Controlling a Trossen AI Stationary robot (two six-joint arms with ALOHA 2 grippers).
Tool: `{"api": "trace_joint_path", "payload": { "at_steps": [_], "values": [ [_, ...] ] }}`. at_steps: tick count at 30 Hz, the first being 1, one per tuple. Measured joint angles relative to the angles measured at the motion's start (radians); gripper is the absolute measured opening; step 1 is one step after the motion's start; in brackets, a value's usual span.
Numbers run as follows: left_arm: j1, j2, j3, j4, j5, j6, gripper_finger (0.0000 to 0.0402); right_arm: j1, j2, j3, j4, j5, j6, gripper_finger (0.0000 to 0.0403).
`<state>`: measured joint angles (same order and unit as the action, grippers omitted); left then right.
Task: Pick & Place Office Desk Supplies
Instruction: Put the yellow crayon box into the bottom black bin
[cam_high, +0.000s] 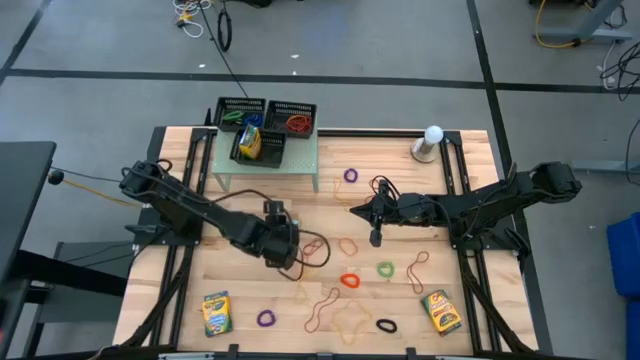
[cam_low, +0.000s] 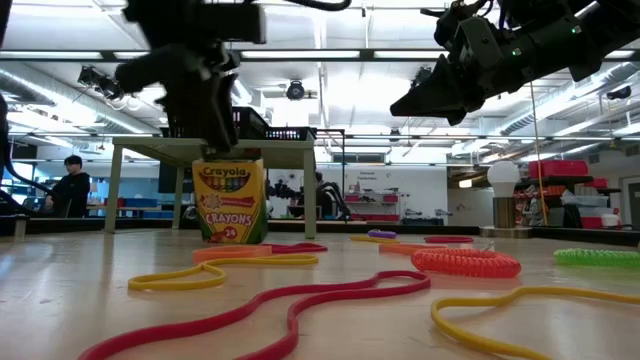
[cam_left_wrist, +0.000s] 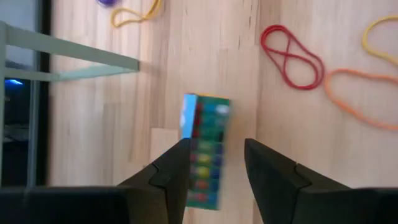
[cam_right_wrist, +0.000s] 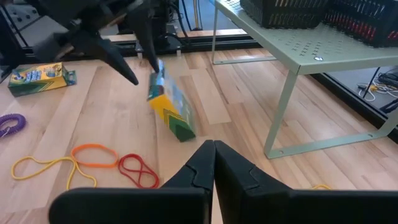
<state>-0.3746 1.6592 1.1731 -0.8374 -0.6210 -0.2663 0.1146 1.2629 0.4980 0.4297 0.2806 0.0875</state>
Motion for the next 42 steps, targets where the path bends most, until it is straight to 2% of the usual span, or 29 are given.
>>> {"api": "trace_joint_path", "payload": {
  "at_steps": [4,9,13,17,21,27,31,35,38,42],
  "values": [
    [0.056,0.000,0.064,-0.027,0.074,0.020,0.0174,0.000,0.000,0.000,0.000,0.000,0.000,0.0016],
    [0.117,0.000,0.077,-0.030,0.169,0.020,0.0198,0.000,0.000,0.000,0.000,0.000,-0.009,0.0016],
    [0.099,0.000,0.077,-0.031,0.188,0.038,0.0207,0.000,0.000,0.000,0.000,0.000,-0.025,0.0016],
    [-0.011,0.003,0.056,-0.019,0.114,-0.018,0.0182,0.000,0.000,0.000,0.000,0.000,-0.025,0.0016],
    [-0.146,0.059,0.021,-0.013,0.008,-0.099,0.0166,0.000,0.000,0.000,0.000,0.000,-0.034,0.0016],
    [-0.257,0.207,0.020,-0.016,-0.064,-0.230,0.0201,0.000,0.000,0.000,0.006,0.000,-0.032,0.0016],
    [-0.268,0.299,0.022,-0.016,-0.110,-0.242,0.0229,0.000,0.000,0.000,0.015,0.000,-0.032,0.0016],
    [-0.265,0.341,0.022,-0.020,-0.182,-0.258,0.0232,0.000,0.000,0.000,0.018,0.000,-0.032,0.0016],
    [-0.259,0.346,0.023,-0.025,-0.217,-0.294,0.0210,0.000,0.000,0.000,0.016,0.000,-0.033,0.0016],
    [-0.257,0.346,0.023,-0.028,-0.210,-0.306,0.0146,0.000,0.000,0.000,0.016,0.000,-0.034,0.0016]
  ]
}}
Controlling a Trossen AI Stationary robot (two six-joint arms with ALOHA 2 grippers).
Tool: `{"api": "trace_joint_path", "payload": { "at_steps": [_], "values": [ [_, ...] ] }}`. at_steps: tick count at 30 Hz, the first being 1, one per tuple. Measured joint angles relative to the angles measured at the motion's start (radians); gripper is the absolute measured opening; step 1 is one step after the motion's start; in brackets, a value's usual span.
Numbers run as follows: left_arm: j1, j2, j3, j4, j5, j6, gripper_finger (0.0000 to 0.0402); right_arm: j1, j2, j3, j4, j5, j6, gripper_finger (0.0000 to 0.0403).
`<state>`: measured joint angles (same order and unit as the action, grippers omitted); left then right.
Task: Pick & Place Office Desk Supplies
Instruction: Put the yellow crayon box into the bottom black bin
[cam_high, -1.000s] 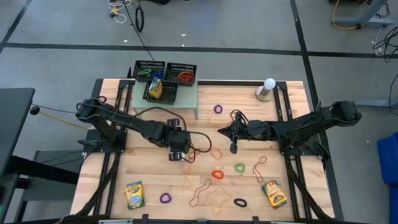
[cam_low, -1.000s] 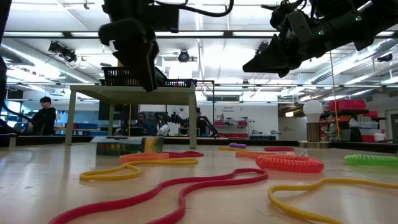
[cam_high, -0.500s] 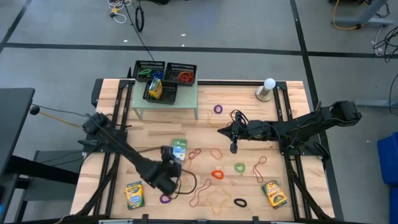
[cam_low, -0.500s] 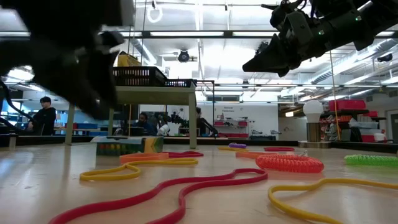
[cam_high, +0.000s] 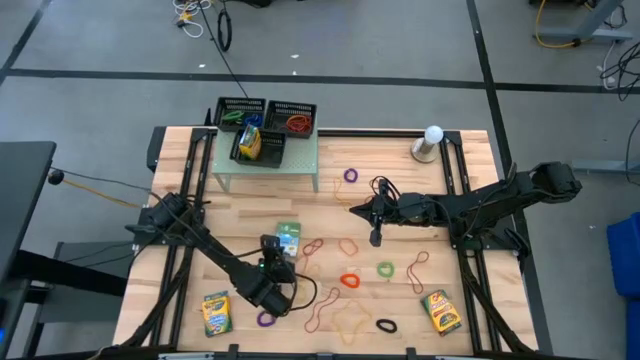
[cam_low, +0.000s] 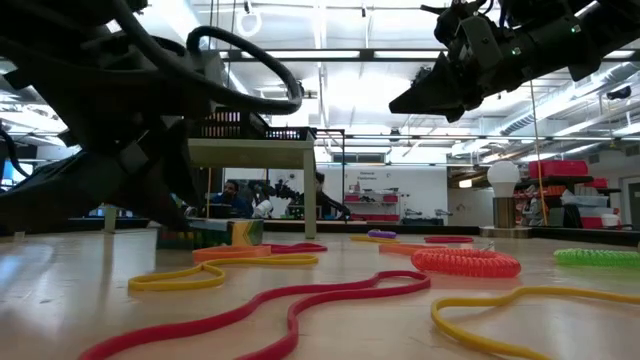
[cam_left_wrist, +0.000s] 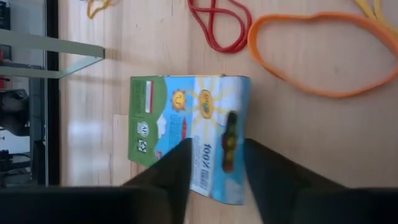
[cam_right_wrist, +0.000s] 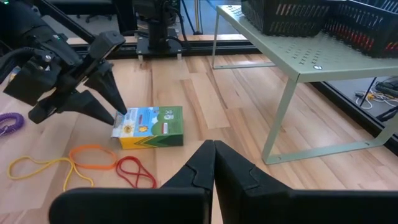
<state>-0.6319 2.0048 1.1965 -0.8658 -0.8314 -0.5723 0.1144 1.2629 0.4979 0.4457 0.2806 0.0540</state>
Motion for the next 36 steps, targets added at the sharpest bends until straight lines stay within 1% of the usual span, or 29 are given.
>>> {"api": "trace_joint_path", "payload": {
  "at_steps": [5,6,7,13,17,23,25,27,29,31,36],
  "values": [
    [-0.002,0.000,0.000,-0.008,-0.006,0.012,0.0040,0.000,0.000,0.000,0.000,0.000,0.002,0.0016],
    [-0.002,0.000,0.000,-0.016,-0.007,0.013,0.0022,0.000,0.000,0.000,0.000,0.000,0.002,0.0016],
    [-0.002,0.000,0.000,-0.028,-0.007,0.016,0.0012,0.000,0.000,0.000,0.000,0.000,0.002,0.0016],
    [-0.001,-0.025,-0.001,-0.138,-0.007,-0.053,0.0004,0.000,0.000,0.000,-0.001,0.000,0.004,0.0016],
    [-0.003,-0.093,-0.001,-0.145,-0.007,-0.094,0.0003,0.000,0.000,0.000,-0.001,0.000,0.005,0.0016],
    [0.015,-0.217,-0.001,-0.149,-0.006,-0.094,0.0003,0.000,0.015,0.000,0.011,-0.011,-0.018,0.0019],
    [0.023,-0.239,-0.001,-0.131,0.017,-0.092,0.0005,0.000,0.038,0.000,0.021,-0.011,-0.027,0.0027],
    [0.024,-0.237,0.000,-0.106,0.045,-0.073,0.0019,0.000,0.065,0.000,0.030,-0.011,-0.033,0.0039],
    [0.018,-0.212,0.000,-0.092,0.076,-0.045,0.0045,0.000,0.096,0.000,0.059,-0.009,-0.040,0.0054],
    [0.012,-0.173,-0.001,-0.091,0.083,-0.039,0.0076,0.000,0.118,0.000,0.082,-0.003,-0.049,0.0068],
    [0.005,-0.069,-0.002,-0.092,0.046,0.005,0.0149,-0.001,0.132,0.000,0.093,-0.003,-0.066,0.0092]
  ]
}}
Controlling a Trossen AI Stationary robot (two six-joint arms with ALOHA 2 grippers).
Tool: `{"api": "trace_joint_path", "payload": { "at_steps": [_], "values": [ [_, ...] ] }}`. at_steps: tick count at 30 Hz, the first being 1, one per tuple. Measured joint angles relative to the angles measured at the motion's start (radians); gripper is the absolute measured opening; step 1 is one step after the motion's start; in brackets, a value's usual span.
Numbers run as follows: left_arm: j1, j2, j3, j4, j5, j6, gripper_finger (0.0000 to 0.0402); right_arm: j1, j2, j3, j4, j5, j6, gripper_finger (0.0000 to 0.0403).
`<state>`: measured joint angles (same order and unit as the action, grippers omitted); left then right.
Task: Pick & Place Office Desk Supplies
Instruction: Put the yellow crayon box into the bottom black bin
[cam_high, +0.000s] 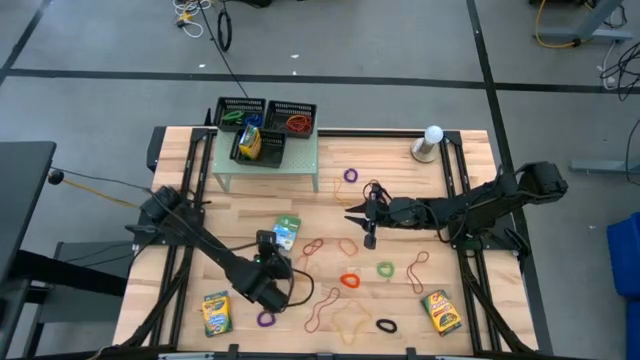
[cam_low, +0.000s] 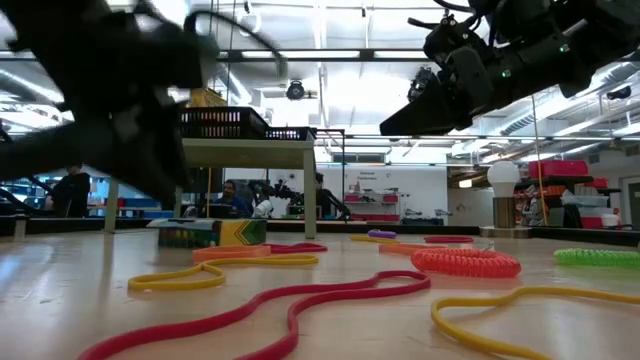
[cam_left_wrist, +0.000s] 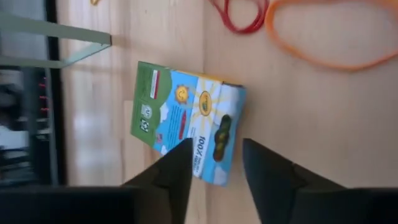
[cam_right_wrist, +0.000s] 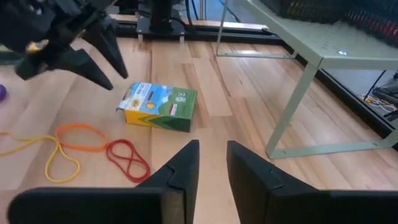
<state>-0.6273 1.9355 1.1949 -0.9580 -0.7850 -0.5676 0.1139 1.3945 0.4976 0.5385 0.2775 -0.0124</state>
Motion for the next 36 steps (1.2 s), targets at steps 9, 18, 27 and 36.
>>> {"api": "trace_joint_path", "payload": {
  "at_steps": [9,18,27,36],
  "values": [
    [0.001,0.117,0.000,-0.009,-0.066,0.039,0.0189,0.000,0.000,0.000,0.010,0.000,-0.003,0.0096],
    [0.031,0.144,0.000,-0.031,-0.099,-0.008,0.0089,0.000,0.000,0.000,0.011,0.000,-0.003,0.0096],
    [0.053,0.121,0.008,-0.070,-0.100,0.008,0.0007,0.001,0.000,0.000,0.012,0.054,-0.014,0.0104],
    [0.066,-0.006,0.039,-0.143,-0.095,-0.041,0.0004,0.014,0.038,0.000,0.060,0.037,-0.074,0.0186]
  ]
}}
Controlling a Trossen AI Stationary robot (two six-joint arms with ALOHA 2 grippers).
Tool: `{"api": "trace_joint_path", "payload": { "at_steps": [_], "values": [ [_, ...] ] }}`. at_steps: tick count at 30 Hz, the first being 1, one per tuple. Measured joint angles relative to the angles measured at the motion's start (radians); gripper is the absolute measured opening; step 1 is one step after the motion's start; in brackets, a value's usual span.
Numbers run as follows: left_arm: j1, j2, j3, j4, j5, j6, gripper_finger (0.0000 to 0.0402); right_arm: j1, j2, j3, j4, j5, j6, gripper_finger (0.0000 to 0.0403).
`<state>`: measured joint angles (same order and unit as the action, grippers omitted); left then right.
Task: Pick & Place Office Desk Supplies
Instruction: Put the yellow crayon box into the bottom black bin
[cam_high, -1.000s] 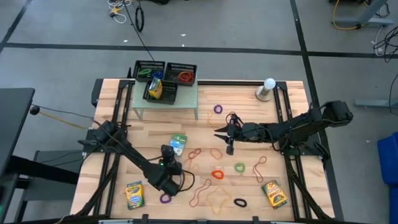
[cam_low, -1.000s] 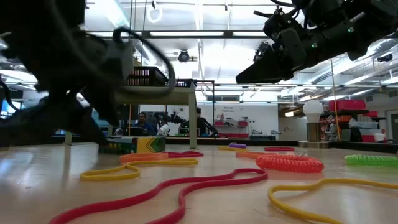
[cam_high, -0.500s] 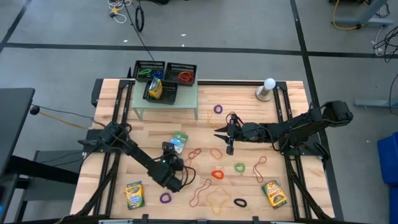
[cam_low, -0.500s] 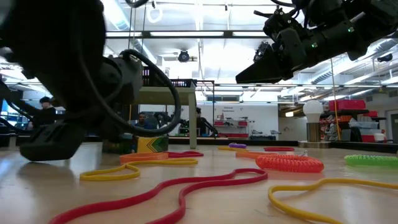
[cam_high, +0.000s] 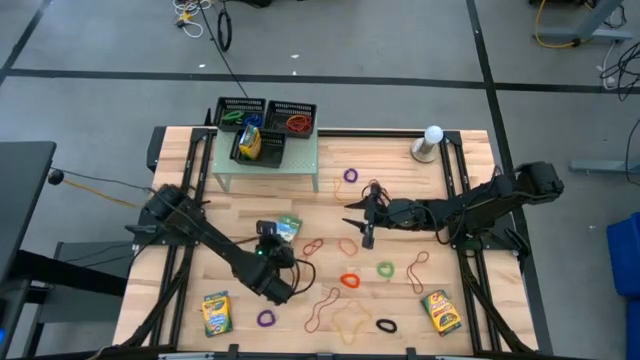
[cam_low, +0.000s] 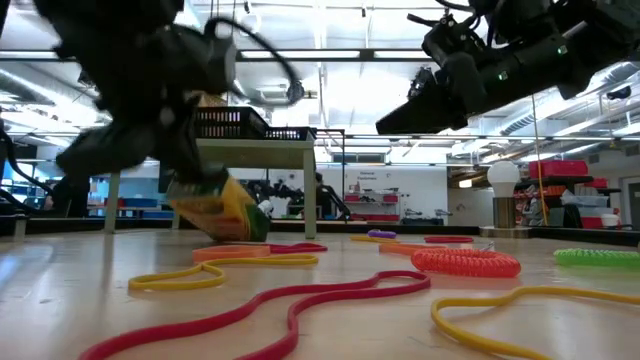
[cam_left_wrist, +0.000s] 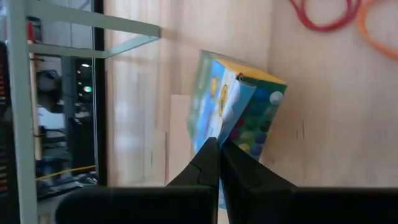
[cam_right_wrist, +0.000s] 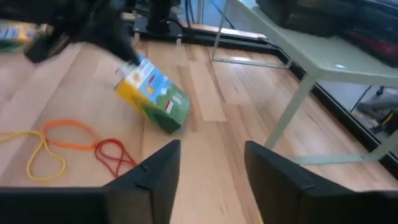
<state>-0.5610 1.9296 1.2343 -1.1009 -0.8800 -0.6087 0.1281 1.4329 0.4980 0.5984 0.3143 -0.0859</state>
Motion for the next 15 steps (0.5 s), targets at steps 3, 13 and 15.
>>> {"api": "trace_joint_path", "payload": {
  "at_steps": [3,13,15],
  "values": [
    [0.020,-0.049,0.001,0.001,0.002,-0.005,0.0003,0.015,0.096,0.016,0.077,-0.006,-0.068,0.0213],
    [0.126,-0.204,0.001,0.016,0.084,-0.004,0.0003,-0.040,0.424,0.265,0.140,-0.101,-0.156,0.0253],
    [0.142,-0.231,0.001,0.022,0.096,0.010,0.0003,-0.052,0.474,0.320,0.139,-0.115,-0.154,0.0256]
  ]
}}
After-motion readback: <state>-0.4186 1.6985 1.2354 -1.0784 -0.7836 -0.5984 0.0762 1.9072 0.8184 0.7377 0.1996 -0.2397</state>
